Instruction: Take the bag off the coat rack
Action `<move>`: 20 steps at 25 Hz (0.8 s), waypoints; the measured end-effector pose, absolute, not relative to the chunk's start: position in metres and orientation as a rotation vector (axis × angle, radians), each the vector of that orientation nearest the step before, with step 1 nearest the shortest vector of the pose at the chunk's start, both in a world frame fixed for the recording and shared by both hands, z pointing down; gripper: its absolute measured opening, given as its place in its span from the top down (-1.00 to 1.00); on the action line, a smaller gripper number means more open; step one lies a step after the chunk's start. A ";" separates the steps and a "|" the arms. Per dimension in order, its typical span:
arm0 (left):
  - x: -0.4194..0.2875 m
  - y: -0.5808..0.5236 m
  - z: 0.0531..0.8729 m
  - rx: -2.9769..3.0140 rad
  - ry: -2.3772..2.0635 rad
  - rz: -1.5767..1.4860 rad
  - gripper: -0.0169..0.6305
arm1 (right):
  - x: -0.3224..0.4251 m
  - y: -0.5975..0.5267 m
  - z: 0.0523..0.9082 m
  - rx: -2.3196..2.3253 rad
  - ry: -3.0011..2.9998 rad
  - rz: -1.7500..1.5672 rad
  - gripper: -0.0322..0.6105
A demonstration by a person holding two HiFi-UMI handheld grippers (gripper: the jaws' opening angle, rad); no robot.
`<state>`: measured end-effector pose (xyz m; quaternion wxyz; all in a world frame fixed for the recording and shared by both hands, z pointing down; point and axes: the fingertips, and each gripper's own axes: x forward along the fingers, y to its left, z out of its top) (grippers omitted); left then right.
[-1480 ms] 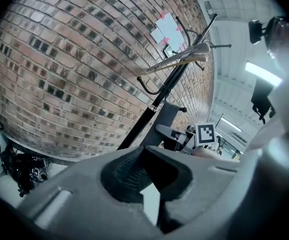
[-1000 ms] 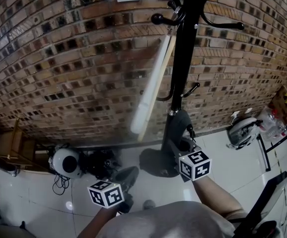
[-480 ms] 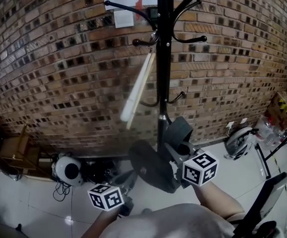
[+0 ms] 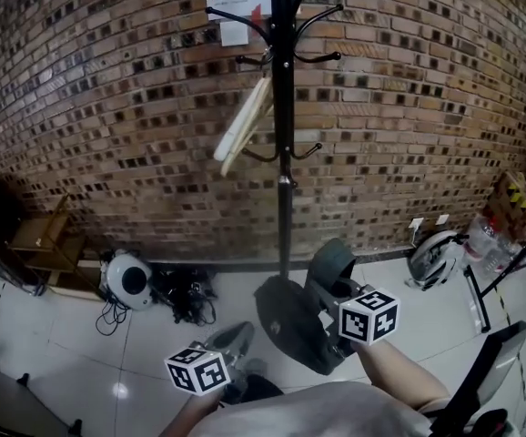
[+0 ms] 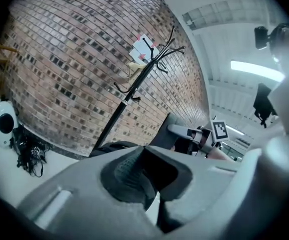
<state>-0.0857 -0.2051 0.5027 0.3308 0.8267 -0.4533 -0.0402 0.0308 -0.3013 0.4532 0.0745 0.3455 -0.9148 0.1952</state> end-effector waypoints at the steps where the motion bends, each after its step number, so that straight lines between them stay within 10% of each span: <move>1: -0.079 -0.187 0.508 2.142 -1.190 -0.096 0.95 | 0.038 -0.286 0.465 1.024 -2.719 0.614 0.83; 20: -0.043 -0.030 0.474 2.289 -1.005 -0.005 0.95 | 0.099 -0.053 0.451 1.136 -2.676 0.627 0.83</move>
